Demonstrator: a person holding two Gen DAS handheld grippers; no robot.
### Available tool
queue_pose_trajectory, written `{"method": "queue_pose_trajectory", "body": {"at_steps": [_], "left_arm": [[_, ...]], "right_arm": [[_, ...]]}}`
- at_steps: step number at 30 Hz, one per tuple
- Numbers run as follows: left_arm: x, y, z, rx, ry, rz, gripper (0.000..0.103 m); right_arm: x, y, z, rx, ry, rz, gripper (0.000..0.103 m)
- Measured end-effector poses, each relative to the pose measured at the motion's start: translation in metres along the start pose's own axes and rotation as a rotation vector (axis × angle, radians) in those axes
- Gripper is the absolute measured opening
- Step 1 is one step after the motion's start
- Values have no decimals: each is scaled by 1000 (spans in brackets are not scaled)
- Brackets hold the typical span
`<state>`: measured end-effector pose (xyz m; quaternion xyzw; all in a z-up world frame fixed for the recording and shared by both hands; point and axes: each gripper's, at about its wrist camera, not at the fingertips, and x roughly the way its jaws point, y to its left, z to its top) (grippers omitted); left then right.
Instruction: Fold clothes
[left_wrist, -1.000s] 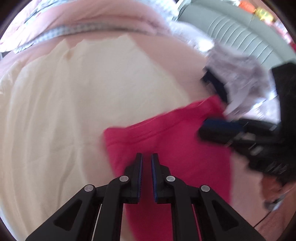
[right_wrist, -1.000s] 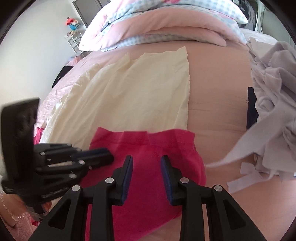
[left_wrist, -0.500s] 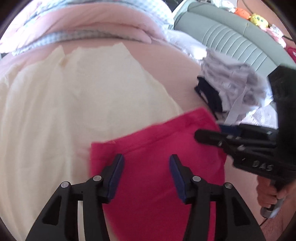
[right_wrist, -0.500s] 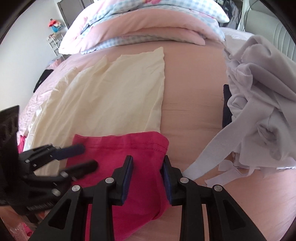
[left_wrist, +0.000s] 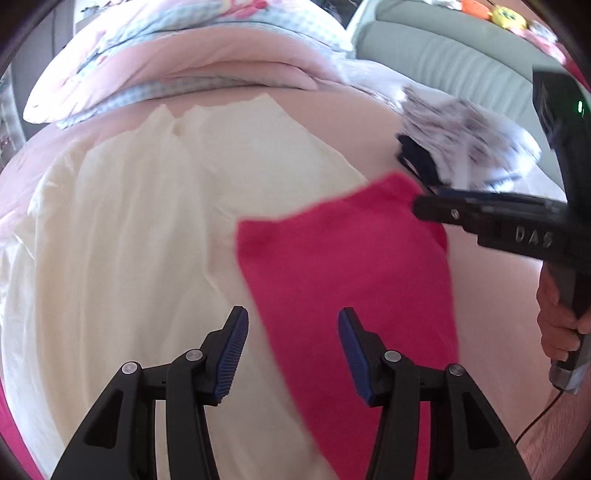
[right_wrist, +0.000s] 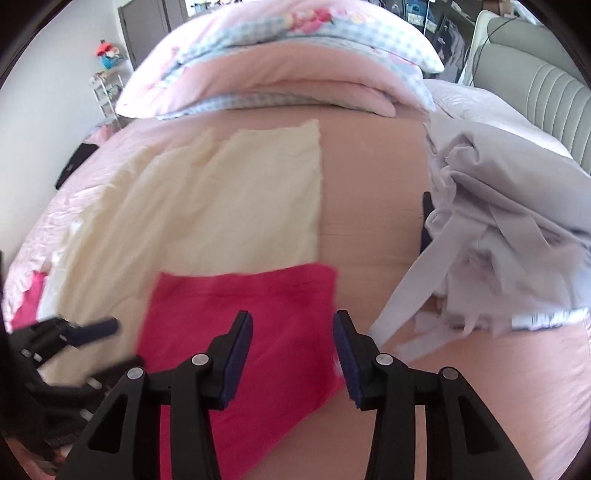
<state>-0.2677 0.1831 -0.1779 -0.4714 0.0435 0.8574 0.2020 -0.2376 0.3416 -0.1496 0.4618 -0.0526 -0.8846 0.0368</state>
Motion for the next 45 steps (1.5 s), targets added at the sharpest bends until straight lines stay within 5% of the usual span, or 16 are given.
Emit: {"method": "queue_pose_trajectory", "body": {"at_steps": [7, 12, 17, 24, 27, 31, 40, 45], "left_arm": [[-20, -15, -53, 7, 61, 70, 48], [-61, -12, -80, -25, -1, -60, 48], [-69, -21, -112, 18, 54, -11, 48], [-86, -31, -155, 88, 74, 22, 50], [-98, -23, -159, 35, 60, -15, 50], [-109, -5, -157, -84, 19, -30, 50], [-107, -12, -177, -31, 83, 34, 55], [-118, 3, -174, -127, 73, -36, 55]], "right_arm": [[-12, 40, -83, 31, 134, 22, 44], [-34, 66, -131, 4, 151, -19, 44], [-59, 82, -174, 26, 171, 20, 44], [-88, 112, -225, -98, 229, 63, 44], [-97, 114, -227, -98, 247, 90, 44], [-116, 106, -203, -24, 130, 111, 44], [-96, 115, -214, -97, 255, 68, 44], [-119, 109, -213, -59, 238, 115, 44]]}}
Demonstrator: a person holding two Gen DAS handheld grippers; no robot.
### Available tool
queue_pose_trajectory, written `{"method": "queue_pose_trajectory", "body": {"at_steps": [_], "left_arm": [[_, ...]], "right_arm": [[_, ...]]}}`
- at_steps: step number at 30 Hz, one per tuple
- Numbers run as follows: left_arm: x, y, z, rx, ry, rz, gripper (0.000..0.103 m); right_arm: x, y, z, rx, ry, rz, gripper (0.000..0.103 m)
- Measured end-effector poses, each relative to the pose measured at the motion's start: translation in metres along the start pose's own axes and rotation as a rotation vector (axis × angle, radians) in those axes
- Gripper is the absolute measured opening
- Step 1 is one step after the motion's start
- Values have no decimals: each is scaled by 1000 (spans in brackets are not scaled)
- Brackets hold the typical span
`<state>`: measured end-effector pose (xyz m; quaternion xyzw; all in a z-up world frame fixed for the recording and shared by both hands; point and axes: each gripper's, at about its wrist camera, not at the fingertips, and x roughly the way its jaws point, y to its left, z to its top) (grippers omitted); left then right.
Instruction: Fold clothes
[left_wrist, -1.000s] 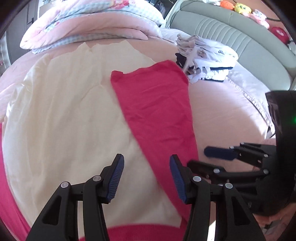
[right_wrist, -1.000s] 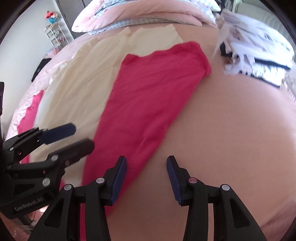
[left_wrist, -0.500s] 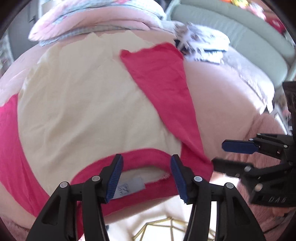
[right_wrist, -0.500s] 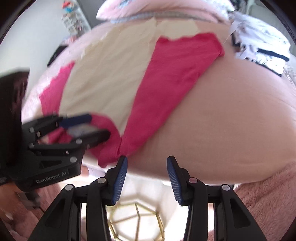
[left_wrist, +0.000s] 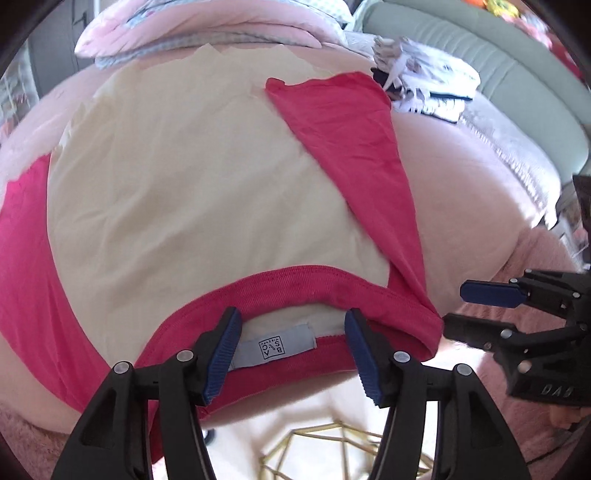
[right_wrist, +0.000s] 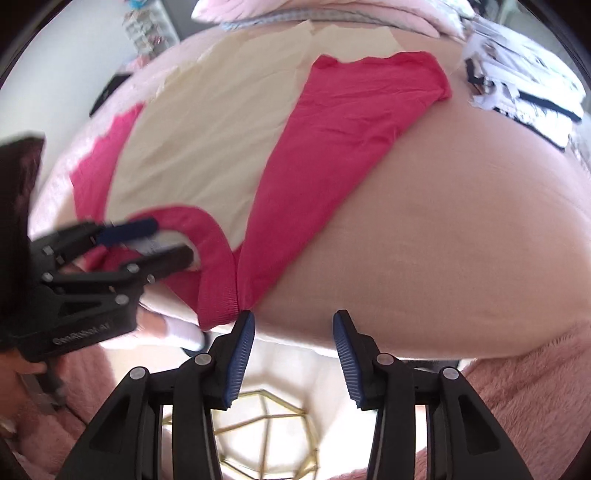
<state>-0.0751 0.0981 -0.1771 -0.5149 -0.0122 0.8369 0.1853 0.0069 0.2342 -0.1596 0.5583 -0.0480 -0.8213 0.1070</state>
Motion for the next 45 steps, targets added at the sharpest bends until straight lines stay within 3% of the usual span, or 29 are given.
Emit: {"method": "queue_pose_trajectory", "body": {"at_steps": [4, 6, 9, 13, 17, 19, 22, 25, 29, 33, 38, 43, 44, 45], "left_arm": [[-14, 25, 0, -113, -81, 25, 55], [-16, 40, 0, -160, -85, 53, 55], [-16, 57, -7, -205, -57, 85, 55], [-13, 67, -18, -222, -20, 79, 55], [-24, 67, -30, -218, -30, 55, 55], [-35, 80, -33, -283, -62, 23, 55], [-53, 120, -36, -429, -117, 61, 55], [-71, 169, -40, -580, -160, 125, 55], [-93, 239, -46, -737, -197, 249, 55], [-94, 296, -50, -867, -218, 266, 55], [-83, 343, -38, -917, -281, 240, 55], [-68, 360, -26, -914, -352, 227, 55], [-65, 361, -22, -910, -358, 224, 51], [-64, 361, -19, -897, -356, 226, 22]], "right_arm": [[-22, 1, 22, 18, -107, 28, 44], [-12, 4, 38, -10, -113, 16, 44], [16, 11, 56, -52, -76, -19, 44], [28, 11, 50, -86, -30, -64, 45], [13, 9, 31, -39, 18, 1, 45], [2, 11, 36, -24, -4, 17, 45], [-14, 16, 45, -8, -38, 44, 45], [-17, 37, 74, -45, -86, 77, 45], [-4, 70, 113, -114, -106, 68, 45], [14, 97, 140, -107, -105, 65, 45], [53, 113, 163, -18, -82, 95, 45], [62, 101, 155, 34, -25, 92, 45], [64, 97, 156, 35, -22, 83, 45], [64, 92, 157, 41, -22, 74, 45]]}}
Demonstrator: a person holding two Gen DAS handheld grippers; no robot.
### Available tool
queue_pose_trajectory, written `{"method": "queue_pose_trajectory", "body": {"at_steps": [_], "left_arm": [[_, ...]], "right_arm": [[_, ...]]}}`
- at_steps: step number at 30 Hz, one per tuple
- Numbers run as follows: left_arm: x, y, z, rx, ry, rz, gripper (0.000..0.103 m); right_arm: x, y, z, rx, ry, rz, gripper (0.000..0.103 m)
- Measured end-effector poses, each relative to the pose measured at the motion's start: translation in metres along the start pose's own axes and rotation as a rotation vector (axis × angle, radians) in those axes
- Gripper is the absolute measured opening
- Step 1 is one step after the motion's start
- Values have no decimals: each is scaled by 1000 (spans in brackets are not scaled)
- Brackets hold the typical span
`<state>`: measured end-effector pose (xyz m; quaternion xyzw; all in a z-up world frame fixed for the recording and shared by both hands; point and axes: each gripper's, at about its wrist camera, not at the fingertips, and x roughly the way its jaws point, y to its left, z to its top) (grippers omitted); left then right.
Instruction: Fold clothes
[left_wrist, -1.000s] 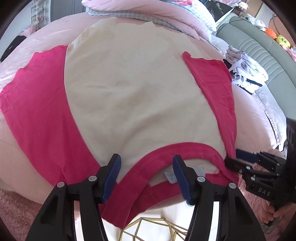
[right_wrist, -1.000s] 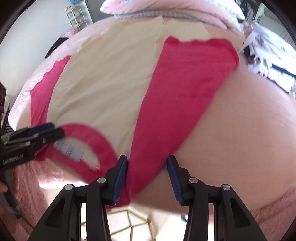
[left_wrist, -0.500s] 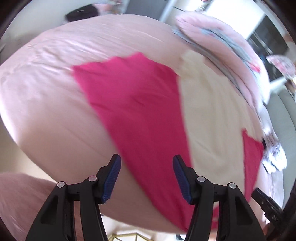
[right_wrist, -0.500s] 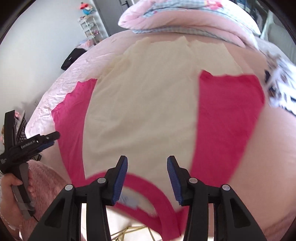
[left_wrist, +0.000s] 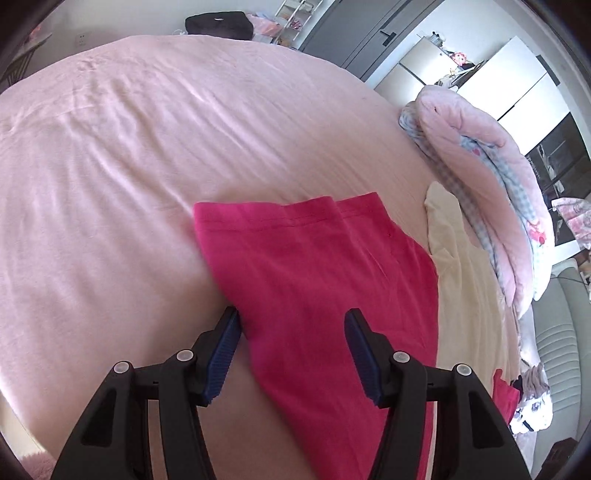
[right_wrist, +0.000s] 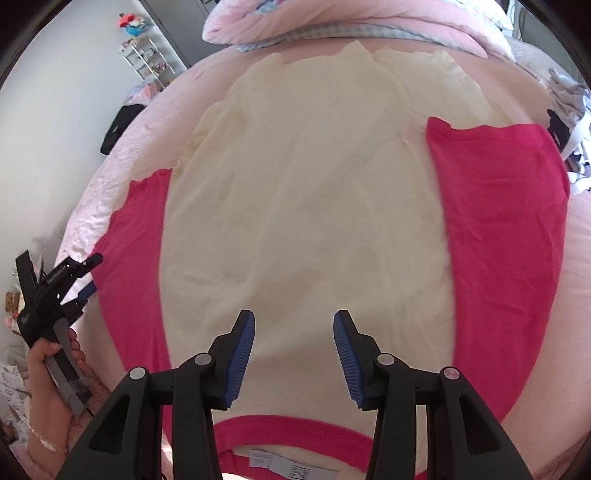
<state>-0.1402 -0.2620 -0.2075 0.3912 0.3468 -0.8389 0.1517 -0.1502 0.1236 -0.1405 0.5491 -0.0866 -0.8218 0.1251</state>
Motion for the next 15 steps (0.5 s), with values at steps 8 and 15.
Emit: {"method": "queue_pose_trajectory", "body": {"at_steps": [8, 15], "left_arm": [[-33, -90, -6, 281, -8, -147, 2], [-2, -215, -31, 432, 110, -341, 2]], "right_arm": [[-7, -32, 9, 66, -18, -11, 45], [-20, -59, 11, 119, -39, 5, 45]]}}
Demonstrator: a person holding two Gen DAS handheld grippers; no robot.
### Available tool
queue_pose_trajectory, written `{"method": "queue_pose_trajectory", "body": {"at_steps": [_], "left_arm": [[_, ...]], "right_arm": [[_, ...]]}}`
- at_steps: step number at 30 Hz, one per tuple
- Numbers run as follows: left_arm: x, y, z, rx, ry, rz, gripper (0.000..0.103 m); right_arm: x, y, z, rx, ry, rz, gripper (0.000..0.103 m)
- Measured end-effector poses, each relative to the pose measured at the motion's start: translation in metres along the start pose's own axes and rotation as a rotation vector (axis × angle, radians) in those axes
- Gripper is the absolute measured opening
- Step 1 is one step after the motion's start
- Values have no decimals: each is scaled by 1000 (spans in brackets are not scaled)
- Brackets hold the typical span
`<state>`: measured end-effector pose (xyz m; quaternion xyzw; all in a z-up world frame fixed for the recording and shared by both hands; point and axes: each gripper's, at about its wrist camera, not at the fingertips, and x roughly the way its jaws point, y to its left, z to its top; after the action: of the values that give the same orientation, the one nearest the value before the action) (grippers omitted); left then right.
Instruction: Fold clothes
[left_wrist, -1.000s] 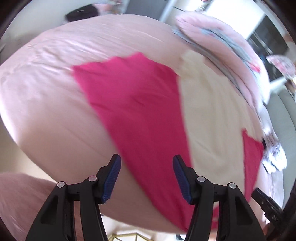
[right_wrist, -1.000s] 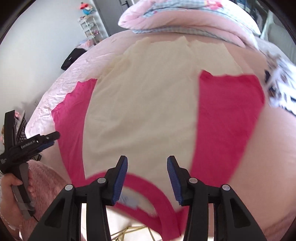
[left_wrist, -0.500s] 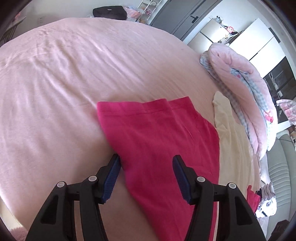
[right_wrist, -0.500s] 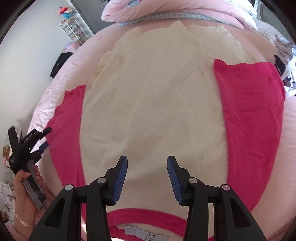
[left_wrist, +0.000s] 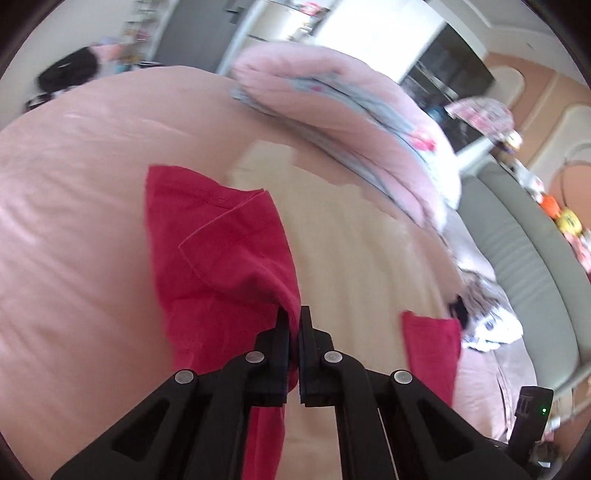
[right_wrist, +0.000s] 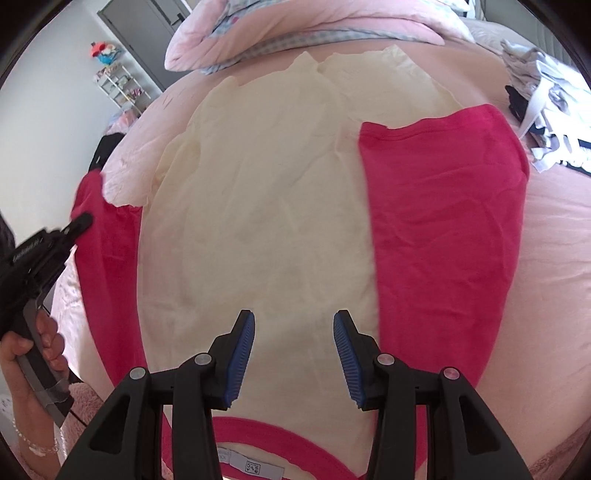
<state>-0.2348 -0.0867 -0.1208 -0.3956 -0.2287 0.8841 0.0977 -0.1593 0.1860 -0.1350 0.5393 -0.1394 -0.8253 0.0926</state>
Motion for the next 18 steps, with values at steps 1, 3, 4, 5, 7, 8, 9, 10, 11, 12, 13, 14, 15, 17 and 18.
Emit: {"method": "queue_pose_trajectory", "body": {"at_steps": [1, 3, 4, 5, 7, 8, 9, 10, 11, 12, 13, 14, 15, 17, 18], "left_arm": [[15, -13, 2, 18, 21, -22, 2], [50, -33, 4, 37, 61, -49, 3], [69, -36, 4, 25, 94, -63, 4], [88, -38, 3, 8, 138, -84, 8], [121, -37, -7, -42, 289, -119, 20], [127, -37, -9, -57, 322, -142, 23], [120, -38, -9, -56, 308, -161, 25], [107, -38, -9, -42, 267, -175, 29], [91, -37, -9, -23, 227, -187, 45], [74, -36, -10, -4, 194, -194, 59], [57, -34, -13, 25, 165, -185, 60], [45, -32, -19, 73, 154, -133, 60], [36, -31, -26, 128, 152, -61, 59], [23, -29, -43, 227, 169, 66, 52], [22, -28, -54, 266, 199, 110, 44]], "right_arm": [[-2, -5, 0, 11, -4, 1, 45], [-6, -15, 0, 32, -12, 3, 45], [-8, -20, 1, 42, -15, 3, 45], [-8, -25, 2, 49, -12, 2, 45], [-7, -33, 2, 58, -8, -10, 45], [-7, -36, 2, 62, -5, -16, 45], [-7, -39, 2, 63, -2, -17, 45], [-6, -42, 2, 64, 1, -15, 45], [-6, -44, 2, 62, 2, -6, 45], [-4, -45, 3, 55, 4, 10, 45], [-3, -45, 4, 48, 6, 25, 45], [0, -42, 7, 40, 7, 38, 45], [2, -38, 9, 29, 8, 51, 45], [9, -19, 13, -13, 13, 81, 45], [12, -8, 14, -38, 15, 94, 45]]}}
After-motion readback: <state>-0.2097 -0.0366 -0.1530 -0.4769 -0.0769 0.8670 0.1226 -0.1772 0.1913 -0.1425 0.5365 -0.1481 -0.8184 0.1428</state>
